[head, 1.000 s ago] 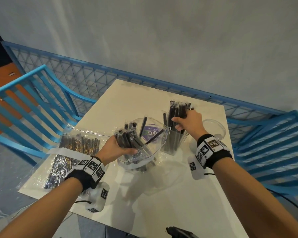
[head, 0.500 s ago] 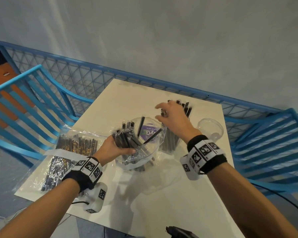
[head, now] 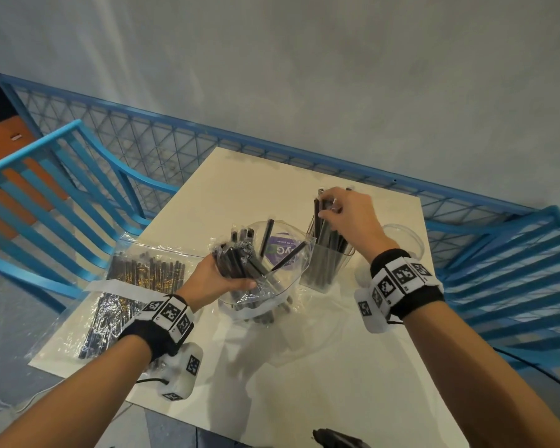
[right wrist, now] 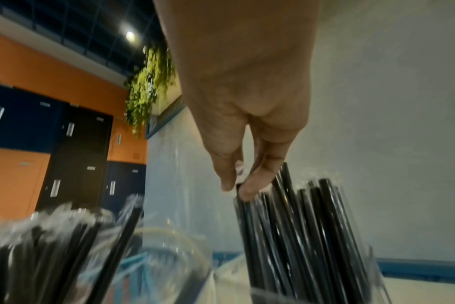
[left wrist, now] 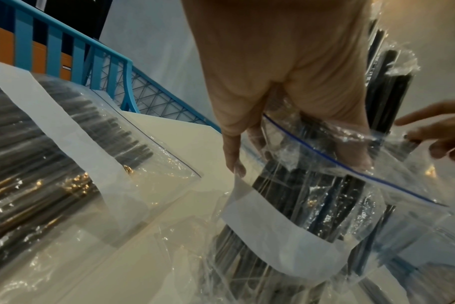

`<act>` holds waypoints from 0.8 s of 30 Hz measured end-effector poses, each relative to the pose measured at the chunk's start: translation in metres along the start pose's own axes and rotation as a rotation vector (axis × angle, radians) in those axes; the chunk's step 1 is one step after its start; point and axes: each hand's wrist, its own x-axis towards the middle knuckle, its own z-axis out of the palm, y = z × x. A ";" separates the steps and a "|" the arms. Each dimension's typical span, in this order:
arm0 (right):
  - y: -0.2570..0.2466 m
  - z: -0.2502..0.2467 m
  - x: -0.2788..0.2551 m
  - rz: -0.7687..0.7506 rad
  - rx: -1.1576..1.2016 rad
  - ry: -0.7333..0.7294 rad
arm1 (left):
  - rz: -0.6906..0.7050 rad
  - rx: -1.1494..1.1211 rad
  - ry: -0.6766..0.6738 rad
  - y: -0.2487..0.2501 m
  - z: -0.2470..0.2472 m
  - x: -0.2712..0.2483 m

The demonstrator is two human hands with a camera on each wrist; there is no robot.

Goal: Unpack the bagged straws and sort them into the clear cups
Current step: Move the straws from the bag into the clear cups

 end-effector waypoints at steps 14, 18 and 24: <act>0.036 -0.017 0.017 0.080 -0.190 0.054 | -0.017 0.024 0.021 0.001 0.002 0.001; 0.027 -0.023 0.011 0.060 -0.311 0.123 | -0.027 0.016 0.023 0.001 0.001 0.001; -0.006 -0.010 0.007 -0.284 -0.433 -0.110 | -0.015 0.010 0.013 0.003 0.002 -0.002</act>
